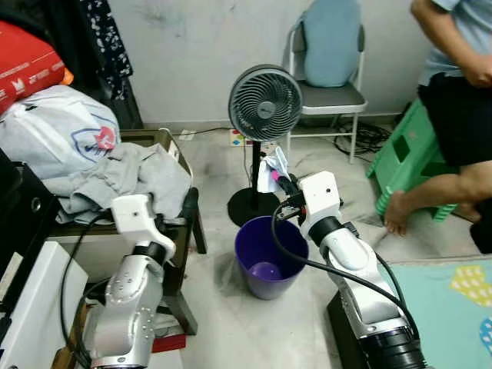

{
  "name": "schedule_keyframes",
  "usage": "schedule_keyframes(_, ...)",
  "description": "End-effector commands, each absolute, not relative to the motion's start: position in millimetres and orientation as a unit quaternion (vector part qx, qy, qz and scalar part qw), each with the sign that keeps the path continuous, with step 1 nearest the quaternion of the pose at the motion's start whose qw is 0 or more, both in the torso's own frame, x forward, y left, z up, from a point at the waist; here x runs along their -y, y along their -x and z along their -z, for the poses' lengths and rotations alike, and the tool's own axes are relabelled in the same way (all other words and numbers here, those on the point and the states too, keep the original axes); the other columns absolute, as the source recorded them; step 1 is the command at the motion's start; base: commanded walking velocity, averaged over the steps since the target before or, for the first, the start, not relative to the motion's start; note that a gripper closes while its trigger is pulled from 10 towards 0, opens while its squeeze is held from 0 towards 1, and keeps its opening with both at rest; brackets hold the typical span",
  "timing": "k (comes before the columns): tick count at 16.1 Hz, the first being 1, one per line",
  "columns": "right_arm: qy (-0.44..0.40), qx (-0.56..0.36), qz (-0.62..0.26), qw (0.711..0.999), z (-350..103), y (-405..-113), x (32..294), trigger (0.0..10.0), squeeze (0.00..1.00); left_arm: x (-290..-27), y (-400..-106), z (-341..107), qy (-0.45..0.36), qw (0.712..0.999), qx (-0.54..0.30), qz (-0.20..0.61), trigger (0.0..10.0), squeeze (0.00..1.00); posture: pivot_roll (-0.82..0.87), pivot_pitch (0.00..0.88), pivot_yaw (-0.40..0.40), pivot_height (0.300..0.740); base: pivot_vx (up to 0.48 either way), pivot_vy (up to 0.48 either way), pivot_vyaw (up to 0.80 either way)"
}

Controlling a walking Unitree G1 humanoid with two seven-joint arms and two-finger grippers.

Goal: Clean up the room

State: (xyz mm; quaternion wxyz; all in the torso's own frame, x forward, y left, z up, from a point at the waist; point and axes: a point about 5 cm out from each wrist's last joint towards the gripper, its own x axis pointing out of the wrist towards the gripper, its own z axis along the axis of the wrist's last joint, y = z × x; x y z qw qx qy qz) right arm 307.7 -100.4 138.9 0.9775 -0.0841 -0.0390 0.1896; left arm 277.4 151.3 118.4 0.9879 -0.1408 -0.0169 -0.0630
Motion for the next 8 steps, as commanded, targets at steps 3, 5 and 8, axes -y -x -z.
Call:
schedule_keyframes(3, 0.084, 0.042, -0.187, 0.978, -140.2, -307.4, 102.6, 10.0, 0.0, -151.3, -274.6, -125.3, 0.147, 0.986, 0.034, 0.077, 10.0, 0.0, -0.19, 0.0, 0.004, 0.74, 0.206, 0.0, 0.0)
schedule_keyframes(5, 0.087, 0.042, -0.187, 0.978, -140.1, -307.2, 103.4, 10.0, 0.0, -150.7, -273.6, -125.3, 0.15, 0.985, 0.034, 0.078, 10.0, 0.0, -0.19, 0.0, 0.003, 0.74, 0.373, 0.0, 0.0)
schedule_keyframes(8, 0.088, 0.041, -0.189, 0.977, -139.3, -306.6, 103.0, 10.0, 0.0, -149.8, -272.7, -125.5, 0.154, 0.984, 0.035, 0.083, 10.0, 0.0, -0.19, 0.0, 0.003, 0.74, 0.4, 0.0, 0.0)
